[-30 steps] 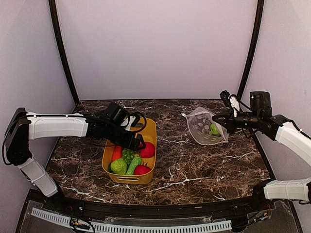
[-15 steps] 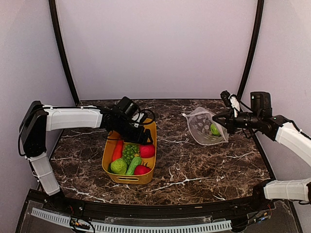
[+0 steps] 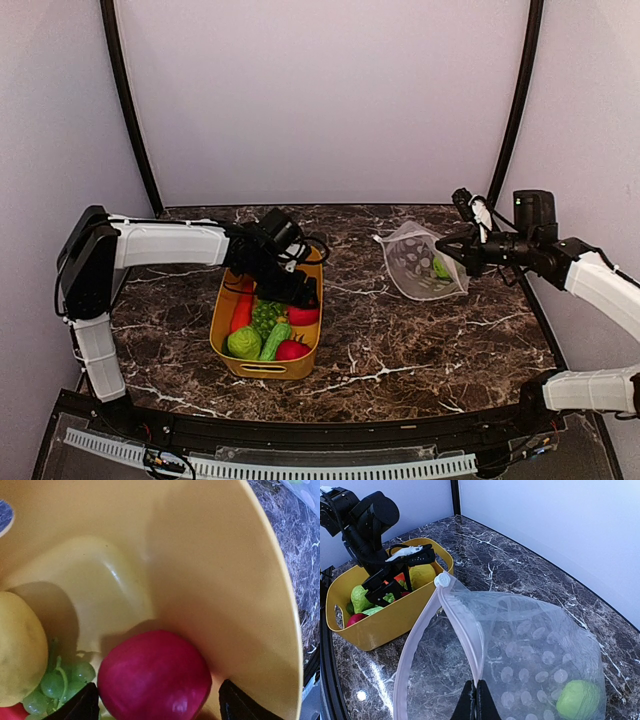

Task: Place the food in the zip-top bag and seal the zipper
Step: Pick up the fake vegetable from the bin.

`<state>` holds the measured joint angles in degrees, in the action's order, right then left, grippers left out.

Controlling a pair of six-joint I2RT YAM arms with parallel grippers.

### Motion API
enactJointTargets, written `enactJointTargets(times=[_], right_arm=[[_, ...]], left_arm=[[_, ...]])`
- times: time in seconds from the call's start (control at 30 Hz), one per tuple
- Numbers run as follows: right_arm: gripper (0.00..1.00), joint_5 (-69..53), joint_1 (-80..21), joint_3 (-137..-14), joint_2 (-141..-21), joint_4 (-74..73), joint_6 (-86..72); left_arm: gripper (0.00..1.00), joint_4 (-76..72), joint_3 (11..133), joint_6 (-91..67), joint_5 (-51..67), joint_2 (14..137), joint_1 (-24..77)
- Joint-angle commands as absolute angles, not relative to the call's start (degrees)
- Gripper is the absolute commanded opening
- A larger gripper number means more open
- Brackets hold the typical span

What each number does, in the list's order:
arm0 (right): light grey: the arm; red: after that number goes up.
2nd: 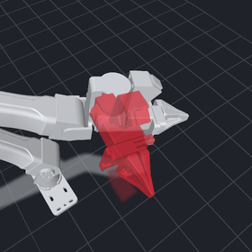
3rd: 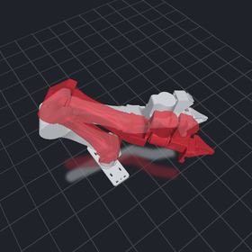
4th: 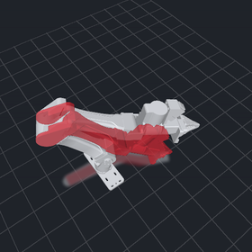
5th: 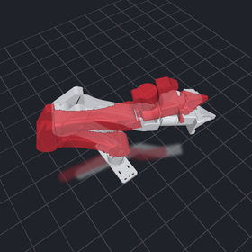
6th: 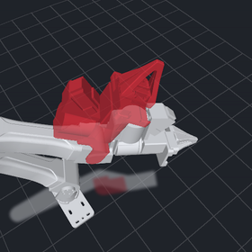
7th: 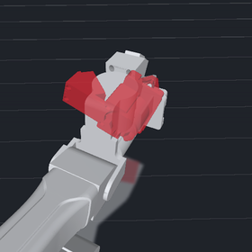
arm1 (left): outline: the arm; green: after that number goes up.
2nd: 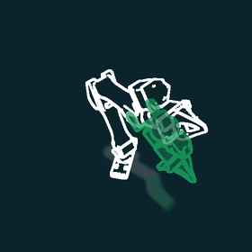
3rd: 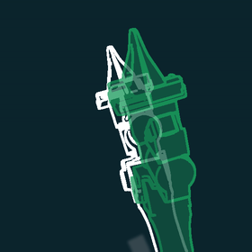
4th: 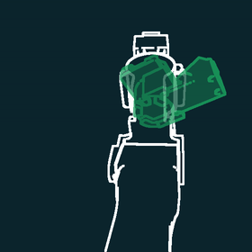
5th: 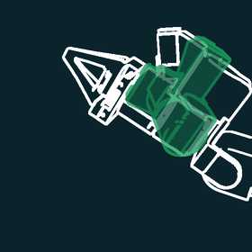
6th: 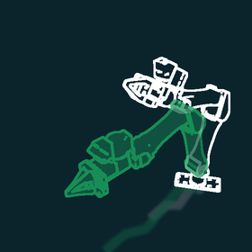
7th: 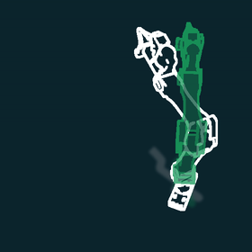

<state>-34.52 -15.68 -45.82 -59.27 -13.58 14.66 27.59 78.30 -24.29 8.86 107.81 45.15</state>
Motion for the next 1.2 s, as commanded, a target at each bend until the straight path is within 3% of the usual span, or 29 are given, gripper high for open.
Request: enactJointTargets(times=[0.0,0.37,0.6,1.17], right_arm=[[0.00,-34.8,-15.3,-45.2,-59.8,-11.9,14.4],[0.00,-34.8,-15.3,-45.0,-59.6,-11.9,14.6],[0.00,-34.6,-15.3,-45.0,-59.3,-11.8,14.8],[0.00,-30.8,-15.3,-46.2,-61.7,-11.6,14.6]], left_arm=[[0.82,32.0,82.2,-22.3,7.5,110.2,47.6],[0.75,32.6,81.5,-23.9,5.3,111.1,48.8],[0.55,34.6,81.7,-23.4,3.9,108.8,49.0],[0.52,37.9,82.6,-19.9,-3.9,91.2,51.1]])
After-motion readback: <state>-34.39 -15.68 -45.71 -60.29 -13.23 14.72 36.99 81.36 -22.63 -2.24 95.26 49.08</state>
